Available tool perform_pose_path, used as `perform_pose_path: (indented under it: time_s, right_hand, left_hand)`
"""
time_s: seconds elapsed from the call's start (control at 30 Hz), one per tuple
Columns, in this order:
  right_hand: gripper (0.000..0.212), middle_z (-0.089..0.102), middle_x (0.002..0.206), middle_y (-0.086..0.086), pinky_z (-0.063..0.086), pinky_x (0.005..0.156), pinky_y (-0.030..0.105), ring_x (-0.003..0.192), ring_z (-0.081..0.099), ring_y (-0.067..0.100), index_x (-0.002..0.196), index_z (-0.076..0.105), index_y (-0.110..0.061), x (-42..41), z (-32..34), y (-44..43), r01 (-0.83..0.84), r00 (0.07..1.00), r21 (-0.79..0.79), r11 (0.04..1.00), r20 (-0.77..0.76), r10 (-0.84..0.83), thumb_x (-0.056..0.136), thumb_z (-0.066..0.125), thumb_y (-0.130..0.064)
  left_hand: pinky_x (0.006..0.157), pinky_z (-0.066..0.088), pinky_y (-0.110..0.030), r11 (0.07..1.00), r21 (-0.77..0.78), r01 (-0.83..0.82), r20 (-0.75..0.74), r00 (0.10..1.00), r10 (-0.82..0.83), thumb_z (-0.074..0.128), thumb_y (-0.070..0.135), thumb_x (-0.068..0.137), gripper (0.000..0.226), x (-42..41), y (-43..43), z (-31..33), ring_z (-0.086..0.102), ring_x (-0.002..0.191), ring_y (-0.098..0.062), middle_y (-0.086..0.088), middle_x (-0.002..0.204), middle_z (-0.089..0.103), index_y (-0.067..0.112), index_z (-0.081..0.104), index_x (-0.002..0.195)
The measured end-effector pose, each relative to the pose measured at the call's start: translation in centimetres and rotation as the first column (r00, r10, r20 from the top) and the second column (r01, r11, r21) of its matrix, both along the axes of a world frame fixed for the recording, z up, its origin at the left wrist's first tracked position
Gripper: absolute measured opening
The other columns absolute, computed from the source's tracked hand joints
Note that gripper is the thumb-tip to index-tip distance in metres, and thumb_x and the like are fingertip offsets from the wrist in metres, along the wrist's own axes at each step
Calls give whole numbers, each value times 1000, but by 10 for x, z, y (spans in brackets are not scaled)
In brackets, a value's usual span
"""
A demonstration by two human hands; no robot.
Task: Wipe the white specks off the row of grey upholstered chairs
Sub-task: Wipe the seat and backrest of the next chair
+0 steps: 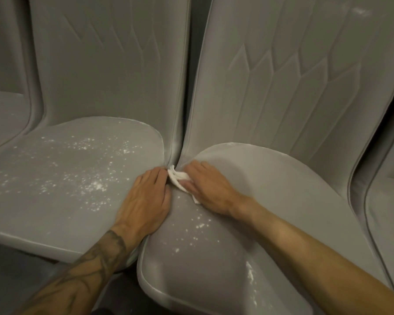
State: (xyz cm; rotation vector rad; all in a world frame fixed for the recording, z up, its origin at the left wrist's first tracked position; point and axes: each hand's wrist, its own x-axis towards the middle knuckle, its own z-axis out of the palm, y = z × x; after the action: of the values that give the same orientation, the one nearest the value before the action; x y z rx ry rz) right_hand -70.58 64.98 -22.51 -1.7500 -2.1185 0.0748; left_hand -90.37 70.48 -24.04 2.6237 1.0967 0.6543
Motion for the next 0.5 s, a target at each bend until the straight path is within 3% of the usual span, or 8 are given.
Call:
perform_pose_path:
  time_s: [0.1, 0.23, 0.3, 0.4, 0.5]
  right_hand:
    - [23, 56, 107, 7, 31, 78, 34, 93, 46, 24, 107, 53, -16, 15, 3, 6, -16, 999, -8, 1000, 46, 16, 105, 45, -38]
    - [28, 54, 114, 12, 37, 86, 44, 104, 49, 33, 110, 52, -11, 20, 9, 33, 253, 964, -37, 967, 100, -248, 106, 41, -37]
    - [28, 54, 113, 11, 36, 84, 43, 101, 48, 32, 110, 53, -12, 10, 5, 25, 203, 978, -17, 979, 61, -201, 106, 41, -38]
    - [27, 54, 107, 6, 34, 80, 38, 93, 44, 23, 107, 54, -17, 0, -4, -4, -24, 1000, -15, 1000, 20, 24, 104, 42, -40]
    - [26, 54, 108, 6, 34, 80, 38, 93, 45, 23, 109, 54, -17, 19, 3, -3, -13, 999, -50, 999, 37, 15, 105, 43, -40]
  left_hand:
    - [93, 42, -34, 1000, -11, -11, 20, 1000, 11, 47, 12, 103, 17, 0, 0, 0, 54, 93, -21, -4, 106, 60, 12, 59, 115]
    - [95, 42, -35, 1000, 10, -22, 7, 1000, 22, 52, 11, 103, 15, 0, 1, -1, 51, 94, -20, -4, 106, 58, 12, 59, 116]
    - [95, 44, -38, 999, 21, -26, 19, 999, 26, 50, 8, 103, 17, 0, 1, -2, 53, 94, -22, -5, 105, 59, 10, 60, 115]
    - [90, 42, -37, 1000, 23, -15, 47, 999, 14, 43, 10, 95, 23, -1, -1, 0, 51, 89, -21, -5, 99, 58, 10, 61, 110]
    - [93, 42, -36, 999, 47, 12, -19, 1000, -11, 44, 13, 101, 21, -3, 0, 2, 54, 93, -22, -4, 104, 59, 12, 61, 113]
